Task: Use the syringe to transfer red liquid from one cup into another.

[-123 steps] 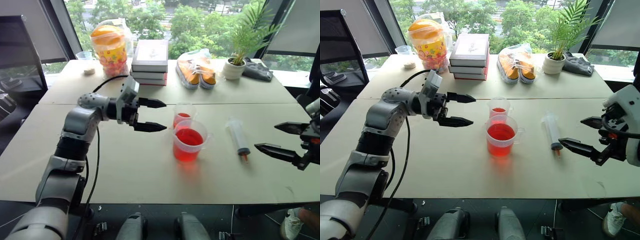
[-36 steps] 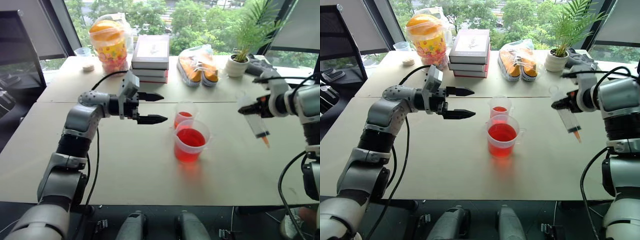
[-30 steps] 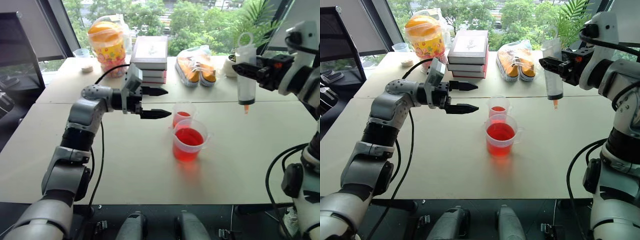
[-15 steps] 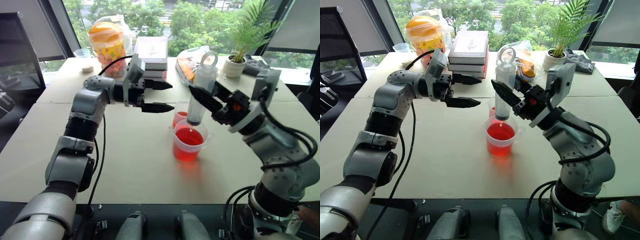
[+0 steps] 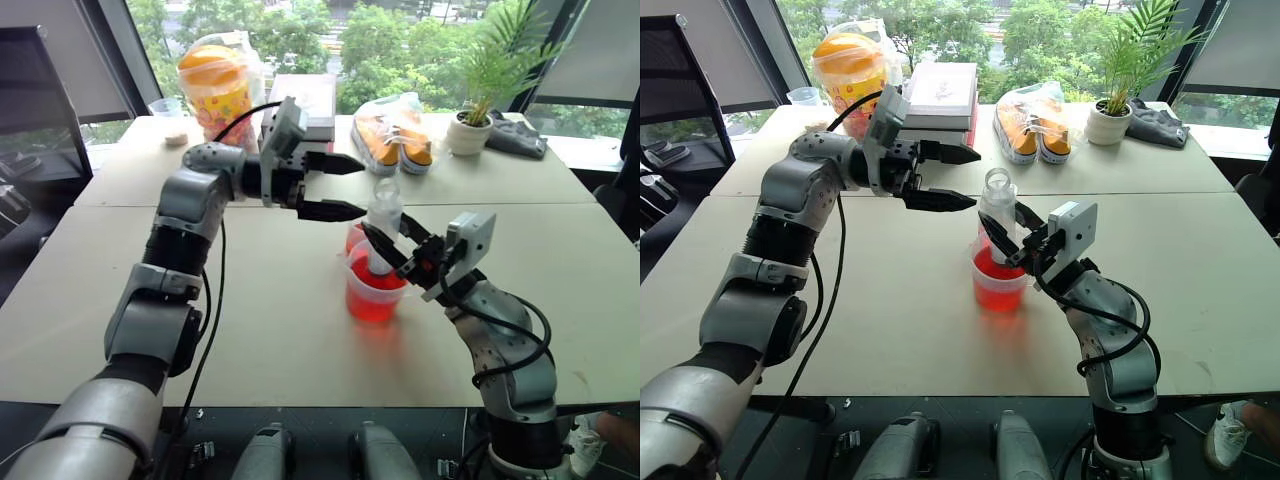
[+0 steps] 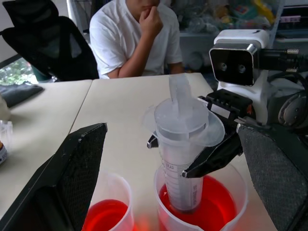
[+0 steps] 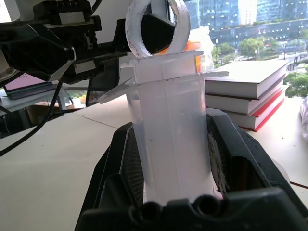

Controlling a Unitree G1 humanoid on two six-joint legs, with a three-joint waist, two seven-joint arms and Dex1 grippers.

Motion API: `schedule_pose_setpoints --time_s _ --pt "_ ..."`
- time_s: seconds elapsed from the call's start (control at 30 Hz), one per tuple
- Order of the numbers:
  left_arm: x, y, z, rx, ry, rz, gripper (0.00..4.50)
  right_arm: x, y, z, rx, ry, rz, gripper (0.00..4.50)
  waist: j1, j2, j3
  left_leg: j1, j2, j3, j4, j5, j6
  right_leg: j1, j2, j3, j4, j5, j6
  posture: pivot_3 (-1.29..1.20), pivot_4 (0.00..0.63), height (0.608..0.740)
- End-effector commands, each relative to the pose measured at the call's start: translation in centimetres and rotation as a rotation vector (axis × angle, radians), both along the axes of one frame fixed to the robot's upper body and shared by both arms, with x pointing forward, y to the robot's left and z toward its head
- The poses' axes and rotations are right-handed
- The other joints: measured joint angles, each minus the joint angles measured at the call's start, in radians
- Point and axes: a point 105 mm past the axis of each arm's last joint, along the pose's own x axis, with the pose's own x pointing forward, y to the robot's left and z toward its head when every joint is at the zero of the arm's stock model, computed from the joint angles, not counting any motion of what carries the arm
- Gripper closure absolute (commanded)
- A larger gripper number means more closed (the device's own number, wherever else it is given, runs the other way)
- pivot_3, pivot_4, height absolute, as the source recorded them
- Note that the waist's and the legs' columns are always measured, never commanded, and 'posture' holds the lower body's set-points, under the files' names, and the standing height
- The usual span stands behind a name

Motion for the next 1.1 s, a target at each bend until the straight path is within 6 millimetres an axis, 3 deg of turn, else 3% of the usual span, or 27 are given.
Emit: schedule_pose_setpoints --time_s 0.03,0.17,0.27,0.5,0.67,0.87,1.1 --pt "-0.3 -1.3 1.7 -0.039 -0.019 -0.011 0.0 -0.6 0.1 0.7 -0.017 -0.051 0.002 3.03 0.001 0.0 0.0 0.0 0.0 0.0 0.0 0.0 0.0 0.0 0.0 0.0 0.0 0.0 0.0 0.0 0.15 0.74" --pt "-0.4 -2.3 1.4 -0.036 -0.002 -0.02 0.0 -0.7 0.1 0.5 -0.033 -0.05 0.002 3.03 -0.001 0.0 0.0 0.0 0.0 0.0 0.0 0.0 0.0 0.0 0.0 0.0 0.0 0.0 0.0 0.0 0.15 0.74" --pt "-0.4 -2.9 1.0 -0.022 0.002 -0.024 0.86 -0.7 0.0 0.6 -0.039 -0.05 0.001 3.03 -0.003 0.0 0.0 0.001 0.0 0.0 0.0 0.0 0.0 0.0 0.0 0.0 0.0 0.0 0.0 0.0 0.15 0.74" --pt "-1.0 -2.6 0.1 0.033 0.01 -0.059 4.37 -0.7 0.0 0.8 -0.045 -0.051 0.0 3.03 -0.002 0.0 0.0 0.001 0.0 0.0 0.0 0.0 -0.001 0.001 0.001 0.0 0.0 0.0 0.0 0.0 0.15 0.74" --pt "-1.4 -2.3 -0.1 0.051 0.005 -0.073 4.45 -0.8 0.0 1.0 -0.044 -0.052 0.006 3.03 -0.002 0.0 0.0 0.002 0.0 0.0 0.0 0.0 -0.001 0.001 0.001 0.001 0.001 0.0 0.0 0.0 0.15 0.74" --pt "-0.7 -2.1 2.8 -0.03 -0.037 -0.027 4.45 -0.6 0.2 -0.5 -0.037 0.035 0.053 3.03 0.002 0.0 0.0 0.002 0.0 0.0 0.0 0.001 -0.001 0.002 0.0 0.0 0.0 0.0 0.0 0.0 0.15 0.74" --pt "0.3 -1.9 4.7 -0.068 -0.075 0.026 4.45 -0.3 0.2 -2.3 -0.032 0.135 0.092 3.03 -0.002 0.0 0.0 0.002 0.0 0.0 0.0 0.001 -0.001 0.002 0.001 0.0 0.0 0.0 0.0 0.0 0.15 0.74"
